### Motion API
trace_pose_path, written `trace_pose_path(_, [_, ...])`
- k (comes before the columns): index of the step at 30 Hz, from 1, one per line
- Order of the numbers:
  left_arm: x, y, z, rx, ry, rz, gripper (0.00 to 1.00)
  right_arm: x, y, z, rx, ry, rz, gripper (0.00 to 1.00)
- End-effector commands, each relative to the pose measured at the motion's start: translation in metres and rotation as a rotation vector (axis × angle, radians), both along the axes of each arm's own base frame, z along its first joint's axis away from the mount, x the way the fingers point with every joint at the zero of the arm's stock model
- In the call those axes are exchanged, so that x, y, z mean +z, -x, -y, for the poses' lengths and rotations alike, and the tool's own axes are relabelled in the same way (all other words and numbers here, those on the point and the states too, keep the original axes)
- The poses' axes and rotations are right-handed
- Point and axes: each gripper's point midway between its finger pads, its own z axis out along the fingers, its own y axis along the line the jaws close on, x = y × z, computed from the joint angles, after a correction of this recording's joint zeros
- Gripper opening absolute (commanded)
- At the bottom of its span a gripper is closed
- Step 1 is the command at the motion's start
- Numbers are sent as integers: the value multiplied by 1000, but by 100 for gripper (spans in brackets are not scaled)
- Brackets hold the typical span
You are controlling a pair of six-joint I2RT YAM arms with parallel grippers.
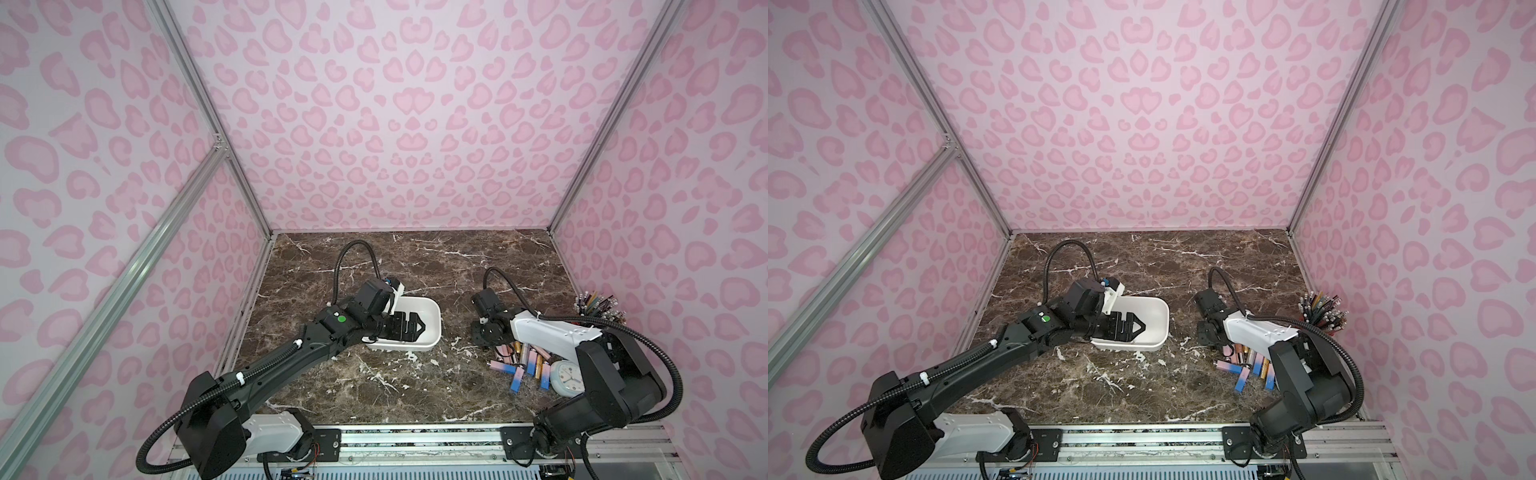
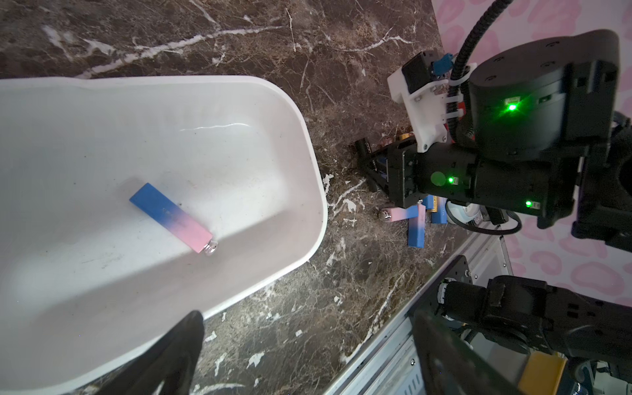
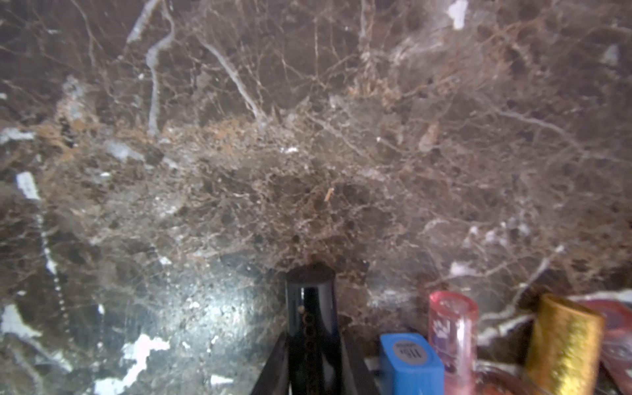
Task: Put the lipstick into the storage box
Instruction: Pick up the lipstick at the center of the board.
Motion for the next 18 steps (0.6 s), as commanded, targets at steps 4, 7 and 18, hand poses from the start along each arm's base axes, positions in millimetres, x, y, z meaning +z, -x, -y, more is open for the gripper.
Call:
trace_pose_path(4, [6, -2, -3, 7, 2, 34, 98, 5, 1, -4, 19, 26, -6, 22])
trace_pose_path(7, [9, -2, -9, 15, -14, 52, 98, 18, -2, -9, 37, 47, 12, 22])
trace_pose_path(18, [19, 1, -48, 89, -57, 107, 98, 88, -22, -44, 107, 51, 137, 23])
